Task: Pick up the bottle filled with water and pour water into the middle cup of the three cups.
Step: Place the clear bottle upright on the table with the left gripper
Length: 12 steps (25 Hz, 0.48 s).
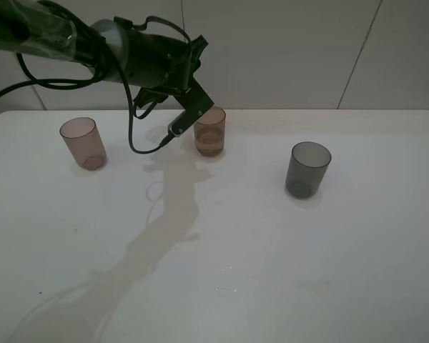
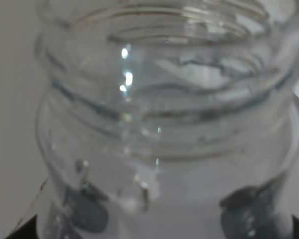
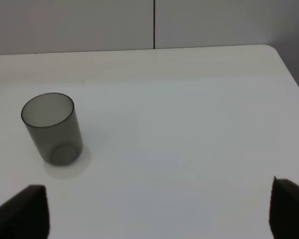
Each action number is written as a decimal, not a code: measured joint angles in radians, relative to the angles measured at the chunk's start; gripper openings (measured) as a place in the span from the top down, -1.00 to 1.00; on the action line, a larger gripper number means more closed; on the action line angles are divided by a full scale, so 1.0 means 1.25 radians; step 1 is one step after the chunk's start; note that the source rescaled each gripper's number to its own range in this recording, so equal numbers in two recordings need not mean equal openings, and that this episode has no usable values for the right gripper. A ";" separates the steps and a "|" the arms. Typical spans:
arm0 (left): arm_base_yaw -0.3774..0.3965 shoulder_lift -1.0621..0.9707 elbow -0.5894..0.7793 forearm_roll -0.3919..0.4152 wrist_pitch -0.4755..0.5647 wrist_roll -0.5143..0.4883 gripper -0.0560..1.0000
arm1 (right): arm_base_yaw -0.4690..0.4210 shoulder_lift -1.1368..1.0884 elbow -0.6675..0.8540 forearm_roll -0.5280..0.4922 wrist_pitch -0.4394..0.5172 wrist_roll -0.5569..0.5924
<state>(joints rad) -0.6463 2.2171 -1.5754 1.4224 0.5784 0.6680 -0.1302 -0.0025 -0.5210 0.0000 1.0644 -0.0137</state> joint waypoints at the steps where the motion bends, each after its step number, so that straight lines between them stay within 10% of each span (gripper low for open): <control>1: 0.000 0.000 0.000 0.001 0.000 -0.001 0.88 | 0.000 0.000 0.000 0.000 0.000 0.000; 12: 0.000 -0.031 0.000 -0.084 -0.005 -0.015 0.88 | 0.000 0.000 0.000 0.000 0.000 0.000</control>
<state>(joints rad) -0.6463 2.1781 -1.5754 1.3174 0.5724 0.6487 -0.1302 -0.0025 -0.5210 0.0000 1.0644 -0.0137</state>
